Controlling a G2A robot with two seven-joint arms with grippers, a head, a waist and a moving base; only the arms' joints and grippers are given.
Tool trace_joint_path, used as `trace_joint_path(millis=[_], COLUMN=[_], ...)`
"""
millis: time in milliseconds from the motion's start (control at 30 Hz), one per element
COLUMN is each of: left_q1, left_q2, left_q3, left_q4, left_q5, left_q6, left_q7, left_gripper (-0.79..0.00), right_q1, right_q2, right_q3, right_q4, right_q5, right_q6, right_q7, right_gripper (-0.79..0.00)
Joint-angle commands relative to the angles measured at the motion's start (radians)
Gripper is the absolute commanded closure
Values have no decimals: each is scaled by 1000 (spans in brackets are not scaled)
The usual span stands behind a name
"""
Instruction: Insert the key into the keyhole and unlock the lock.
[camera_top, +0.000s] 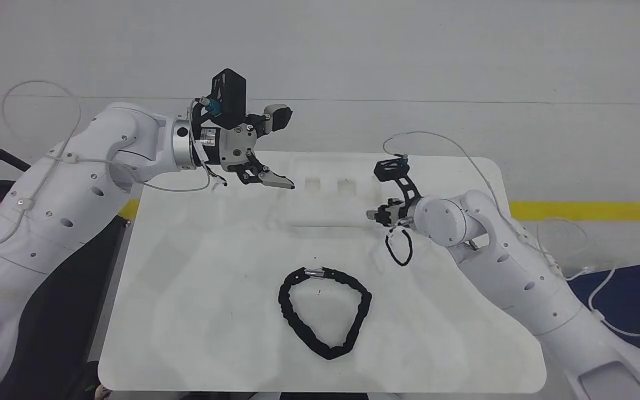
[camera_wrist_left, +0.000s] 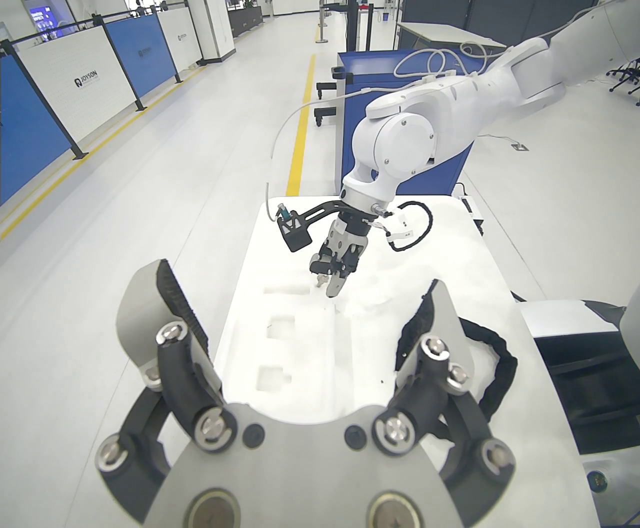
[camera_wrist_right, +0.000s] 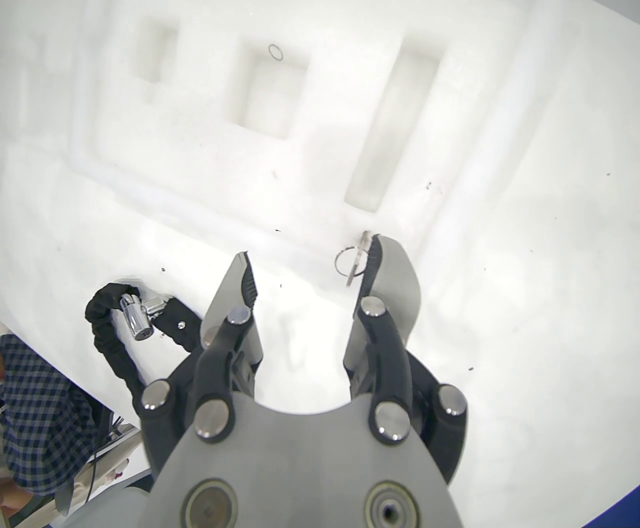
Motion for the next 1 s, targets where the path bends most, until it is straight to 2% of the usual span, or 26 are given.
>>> trace_joint_path(millis=[0, 467, 700, 767, 867, 967], left_q1=[0, 0, 0, 0, 0, 0], left_q2=[0, 0, 0, 0, 0, 0], left_q3=[0, 0, 0, 0, 0, 0], left_q4=[0, 0, 0, 0, 0, 0], left_q5=[0, 0, 0, 0, 0, 0], left_q6=[0, 0, 0, 0, 0, 0], left_q7=[0, 0, 0, 0, 0, 0], left_gripper=[-785, -785, -785, -785, -785, -785], right_q1=[-4, -17, -14, -13, -12, -10], right_q2=[-1, -18, -30, -33, -37, -40], right_q3=[5, 22, 26, 28, 32, 36], right_q4=[1, 32, 52, 59, 65, 63], right_q5=[-3, -36, -44, -46, -50, -58], right_q6=[12, 53, 57, 61, 63, 64], right_q7=[1, 4, 3, 3, 3, 8], right_gripper=[-329, -271, -197, -154, 0, 0])
